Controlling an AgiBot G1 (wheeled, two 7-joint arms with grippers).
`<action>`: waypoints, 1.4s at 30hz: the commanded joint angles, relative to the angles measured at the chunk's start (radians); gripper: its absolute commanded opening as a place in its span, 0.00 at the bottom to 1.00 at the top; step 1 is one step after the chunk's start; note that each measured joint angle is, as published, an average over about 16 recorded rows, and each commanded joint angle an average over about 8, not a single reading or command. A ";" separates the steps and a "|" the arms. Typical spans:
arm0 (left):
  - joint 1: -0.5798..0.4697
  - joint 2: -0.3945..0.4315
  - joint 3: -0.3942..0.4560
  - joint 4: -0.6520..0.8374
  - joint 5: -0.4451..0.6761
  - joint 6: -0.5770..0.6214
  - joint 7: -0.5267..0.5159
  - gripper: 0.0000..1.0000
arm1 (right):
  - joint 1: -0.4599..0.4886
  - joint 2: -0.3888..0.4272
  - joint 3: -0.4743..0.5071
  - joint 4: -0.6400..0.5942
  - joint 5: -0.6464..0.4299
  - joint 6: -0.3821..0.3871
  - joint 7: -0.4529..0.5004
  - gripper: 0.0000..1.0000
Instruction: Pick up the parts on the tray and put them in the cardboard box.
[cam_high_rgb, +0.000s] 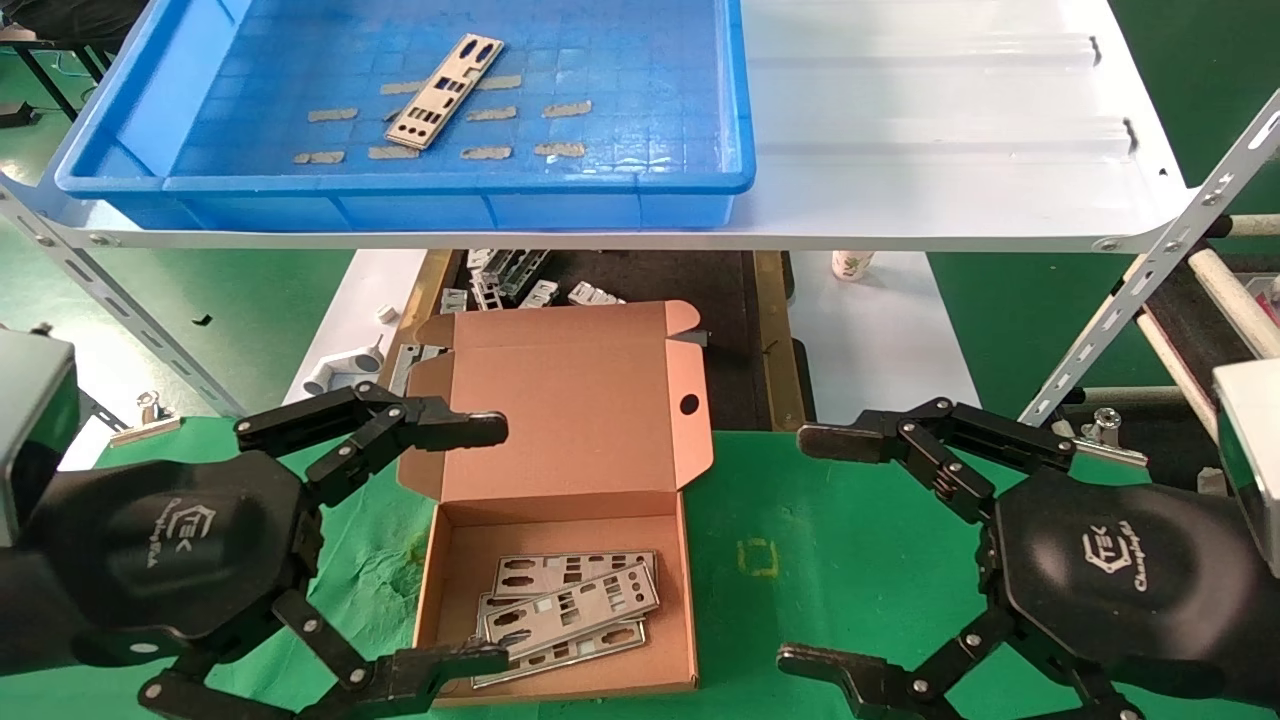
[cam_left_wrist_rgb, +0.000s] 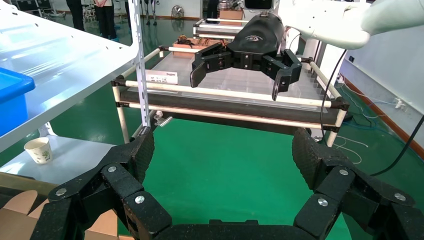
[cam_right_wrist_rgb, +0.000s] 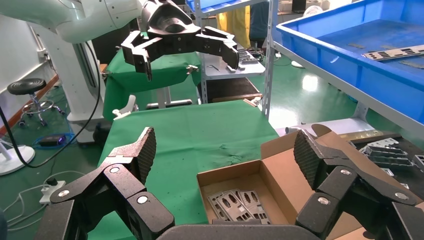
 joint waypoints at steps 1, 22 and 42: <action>-0.001 0.001 0.002 0.000 0.002 -0.001 0.000 1.00 | 0.000 0.000 0.000 0.000 0.000 0.000 0.000 1.00; -0.007 0.005 0.011 0.000 0.016 -0.006 -0.002 1.00 | 0.000 0.000 0.000 0.000 0.000 0.000 0.000 1.00; -0.008 0.006 0.013 0.000 0.018 -0.008 -0.003 1.00 | 0.000 0.000 0.000 0.000 0.000 0.000 0.000 1.00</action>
